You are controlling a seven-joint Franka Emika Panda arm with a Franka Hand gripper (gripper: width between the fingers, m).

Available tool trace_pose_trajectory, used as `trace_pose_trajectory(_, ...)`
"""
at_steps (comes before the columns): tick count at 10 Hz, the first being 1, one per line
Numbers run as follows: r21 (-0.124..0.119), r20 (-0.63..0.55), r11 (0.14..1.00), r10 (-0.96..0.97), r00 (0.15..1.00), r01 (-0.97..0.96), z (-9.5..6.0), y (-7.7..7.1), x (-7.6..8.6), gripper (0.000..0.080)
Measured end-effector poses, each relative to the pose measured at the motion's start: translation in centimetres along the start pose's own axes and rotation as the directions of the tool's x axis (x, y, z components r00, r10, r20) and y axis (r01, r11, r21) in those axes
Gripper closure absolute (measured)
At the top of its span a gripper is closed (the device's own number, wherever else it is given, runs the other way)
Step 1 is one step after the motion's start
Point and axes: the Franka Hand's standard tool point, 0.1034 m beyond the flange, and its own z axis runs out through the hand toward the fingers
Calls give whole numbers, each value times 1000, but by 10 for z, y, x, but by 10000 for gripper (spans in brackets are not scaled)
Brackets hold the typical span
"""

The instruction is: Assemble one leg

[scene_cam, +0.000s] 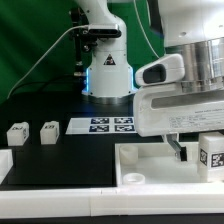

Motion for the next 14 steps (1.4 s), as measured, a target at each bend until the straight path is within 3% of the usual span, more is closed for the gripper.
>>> trace_pose_trajectory(1,-37,11,968,-249,968,250,-2,-2,3,151)
trace_pose_trajectory(3,-41,11,946,-322,947,322,-3,-2,4,151)
trace_pose_trajectory(5,-41,10,958,-284,959,284,-2,-2,4,412)
trace_pose_trajectory(6,-40,5,983,-182,983,182,-2,-2,4,511)
trace_pose_trajectory(10,-33,-16,969,246,969,-246,-2,-2,6,511)
trace_pose_trajectory(12,-22,-26,848,529,848,-529,-2,-2,5,511)
trace_pose_trajectory(14,10,-19,589,808,588,-808,-1,-3,3,509)
